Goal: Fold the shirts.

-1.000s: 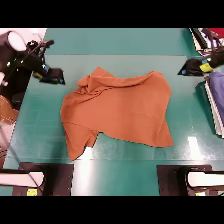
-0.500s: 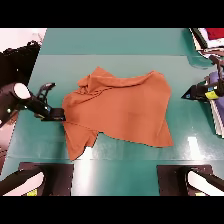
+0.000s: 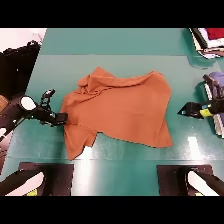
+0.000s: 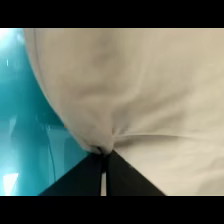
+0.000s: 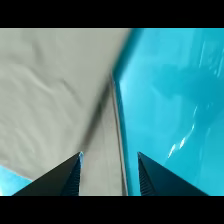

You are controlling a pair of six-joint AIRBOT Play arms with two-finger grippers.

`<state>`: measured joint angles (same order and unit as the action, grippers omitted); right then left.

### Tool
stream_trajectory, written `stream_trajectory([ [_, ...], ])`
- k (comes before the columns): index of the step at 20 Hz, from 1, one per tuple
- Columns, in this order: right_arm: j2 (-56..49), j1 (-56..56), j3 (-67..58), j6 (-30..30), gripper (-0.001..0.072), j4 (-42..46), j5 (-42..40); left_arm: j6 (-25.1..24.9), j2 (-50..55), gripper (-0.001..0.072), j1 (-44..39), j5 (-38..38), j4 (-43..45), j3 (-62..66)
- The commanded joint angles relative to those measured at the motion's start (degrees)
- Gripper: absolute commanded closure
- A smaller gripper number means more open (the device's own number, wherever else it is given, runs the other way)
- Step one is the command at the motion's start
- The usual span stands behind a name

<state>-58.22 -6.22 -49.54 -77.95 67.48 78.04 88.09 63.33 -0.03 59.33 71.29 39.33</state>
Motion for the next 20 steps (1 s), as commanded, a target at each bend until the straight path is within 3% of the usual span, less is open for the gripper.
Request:
stream_trajectory([
  [1, 0.3, -3.8, 7.2, 0.1, 0.0178, 0.1, 0.7, 0.5, -0.2, 0.0685, 0.1, -0.5, -0.2, 0.9],
  [2, 0.3, -5.2, 9.5, 0.2, 0.0145, 0.1, 0.9, 0.4, -0.5, 0.0685, 0.1, 0.0, -0.5, 1.7],
  [7, 0.3, -7.0, 20.2, 0.7, 0.0168, -0.8, 0.7, -0.1, -1.7, 0.0685, 0.1, -0.8, -3.7, 4.3],
  [8, 0.3, -6.1, 21.6, 1.0, 0.0260, -1.7, 0.5, -0.1, -1.7, 0.0685, 0.1, -0.9, -3.9, 4.5],
  [9, 0.3, -5.0, 22.6, 1.4, 0.0284, -2.8, 0.1, -0.1, -1.7, 0.0685, 0.1, -1.2, -4.2, 4.5],
  [13, 0.3, 0.5, 23.0, 1.5, 0.0289, -5.0, -2.3, -0.1, -1.7, 0.0685, 0.1, -1.3, -4.3, 4.5],
  [14, 0.3, 1.7, 23.0, 1.5, 0.0375, -5.0, -2.7, 0.0, -1.7, 0.0685, 0.1, -1.2, -4.3, 4.5],
  [16, 0.3, 3.4, 23.0, 1.5, 0.0423, -4.9, -2.8, -0.1, -1.7, 0.0685, 0.1, -1.0, -4.3, 4.5],
  [17, 0.3, 4.0, 23.0, 1.5, 0.0569, -4.9, -2.6, -0.2, -1.7, 0.0685, 0.1, -0.5, -4.3, 4.5],
  [18, 0.3, 4.6, 23.0, 1.5, 0.0656, -4.9, -2.6, -0.7, -1.7, 0.0686, 0.1, 0.0, -4.3, 4.5],
  [20, 0.4, 5.7, 22.4, 1.5, 0.0693, -5.0, -2.6, -1.1, -1.7, 0.0686, 0.1, 1.6, -4.3, 5.2],
])
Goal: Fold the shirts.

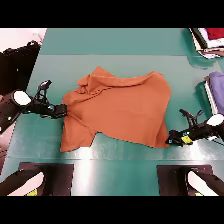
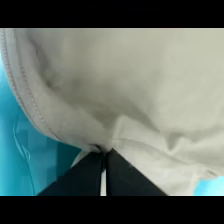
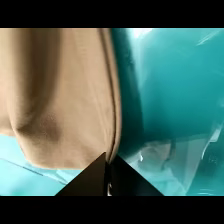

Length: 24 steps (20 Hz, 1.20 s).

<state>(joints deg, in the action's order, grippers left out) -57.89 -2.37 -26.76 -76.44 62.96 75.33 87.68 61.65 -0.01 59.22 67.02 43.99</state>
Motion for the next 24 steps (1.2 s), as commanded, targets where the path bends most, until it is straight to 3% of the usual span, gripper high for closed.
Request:
stream_trajectory([
  [1, 0.1, 2.3, -1.7, 0.0, 0.0693, -0.5, 0.4, -0.7, -0.1, 0.0686, 0.0, 2.9, 0.0, 1.7],
  [7, 9.0, 2.1, -23.8, -0.5, 0.0693, -0.5, 0.3, -0.7, -11.1, 0.0685, 0.0, 4.1, 1.3, 19.5],
  [12, 17.3, -4.5, -50.3, -0.7, 0.0693, -0.3, -7.8, -1.8, -15.8, 0.0685, 0.0, 4.5, 2.0, 48.0],
  [16, 19.8, -11.7, -66.5, -0.7, 0.0693, -0.3, -9.8, -2.4, -15.7, 0.0686, 0.0, 2.7, 1.9, 69.4],
  [20, 18.8, -19.3, -76.5, -0.7, 0.0694, -0.3, -6.1, -2.6, -15.7, 0.0687, 0.0, 0.4, 1.9, 80.6],
  [24, 11.7, -22.4, -86.9, -2.4, 0.0693, -0.3, 2.0, -2.6, -14.7, 0.0687, 0.0, 1.7, 1.5, 79.8],
])
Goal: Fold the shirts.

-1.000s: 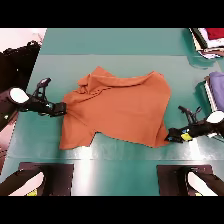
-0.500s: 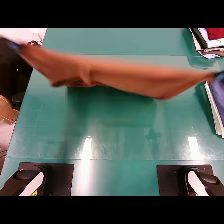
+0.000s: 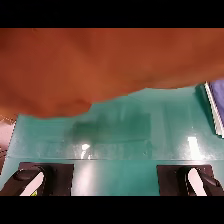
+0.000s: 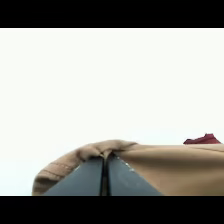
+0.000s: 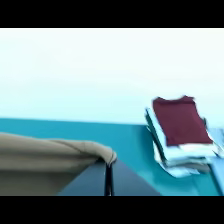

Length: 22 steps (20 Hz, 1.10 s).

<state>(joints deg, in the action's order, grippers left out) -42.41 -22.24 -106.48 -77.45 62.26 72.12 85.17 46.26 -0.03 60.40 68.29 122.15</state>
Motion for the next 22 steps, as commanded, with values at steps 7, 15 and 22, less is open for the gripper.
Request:
stream_trajectory([
  [7, -21.9, -0.3, -4.6, -3.7, 0.0693, -0.9, 18.4, -0.2, 12.4, 0.0686, 0.0, 10.6, -2.6, -18.7],
  [15, -47.3, 14.0, 10.0, -3.7, 0.0693, 5.4, 12.7, -0.1, 42.0, 0.0685, 0.0, 12.0, -3.8, -25.8],
  [22, -63.1, 19.0, -5.8, -3.7, 0.0694, 5.3, 1.8, -0.2, 50.2, 0.0685, 0.0, -11.8, -5.9, -24.9],
])
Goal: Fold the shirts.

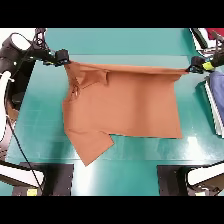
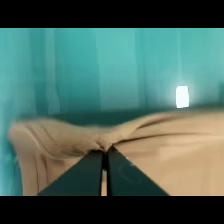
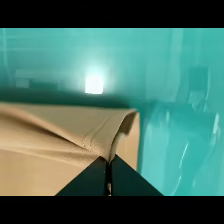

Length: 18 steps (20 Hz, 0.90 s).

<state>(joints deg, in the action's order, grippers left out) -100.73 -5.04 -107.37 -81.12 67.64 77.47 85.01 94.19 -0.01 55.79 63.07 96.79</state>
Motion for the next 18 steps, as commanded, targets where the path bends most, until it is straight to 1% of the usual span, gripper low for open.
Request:
stream_trajectory([
  [1, -4.9, 1.9, -6.0, 0.1, 0.0694, 0.0, -3.8, -0.7, 1.9, 0.0685, 0.1, -6.4, -0.5, 0.5],
  [2, -4.5, 1.8, -6.3, 0.1, 0.0694, 0.0, -3.8, -3.1, 1.8, 0.0685, 0.1, -4.2, -0.5, 0.7],
  [3, -3.8, 1.8, -6.3, 0.2, 0.0694, 0.5, -3.3, -3.8, 1.8, 0.0686, 0.1, -0.9, 0.2, 0.9],
  [5, -1.8, 1.8, -4.3, 0.2, 0.0695, 4.5, -1.3, -3.7, 1.8, 0.0687, -0.1, 6.6, 4.0, 0.5],
  [7, 1.2, 1.8, 1.8, 0.2, 0.0695, 6.6, -1.2, -1.9, 1.8, 0.0688, -0.5, 10.9, 8.6, -1.4],
  [9, 4.6, 1.8, 9.9, 0.6, 0.0695, 7.3, -3.3, -1.9, 1.8, 0.0688, -1.0, 12.1, 9.2, -4.7],
  [12, 8.7, 2.4, 21.0, 0.8, 0.0694, 7.3, -7.8, -2.5, 1.8, 0.0687, -2.4, 11.6, 9.0, -10.2],
  [14, 9.9, 3.3, 26.1, 0.8, 0.0694, 7.0, -9.2, -2.4, 1.8, 0.0686, -3.0, 11.7, 9.1, -12.9],
  [15, 10.2, 3.9, 27.9, 0.8, 0.0693, 7.0, -9.6, -1.9, 1.8, 0.0684, -3.0, 12.0, 9.2, -13.5],
  [16, 10.4, 4.2, 29.7, 0.8, 0.0691, 7.0, -9.9, -0.2, 1.8, 0.0682, -3.0, 12.4, 10.5, -13.5],
  [17, 10.4, 4.5, 30.7, 0.8, 0.0680, 7.0, -9.6, 0.7, 1.7, 0.0555, -2.9, 12.9, 11.8, -13.2],
  [18, 10.5, 4.6, 31.4, 0.8, 0.0560, 7.0, -9.4, 0.7, 1.5, 0.0259, -2.8, 13.2, 12.0, -13.0],
])
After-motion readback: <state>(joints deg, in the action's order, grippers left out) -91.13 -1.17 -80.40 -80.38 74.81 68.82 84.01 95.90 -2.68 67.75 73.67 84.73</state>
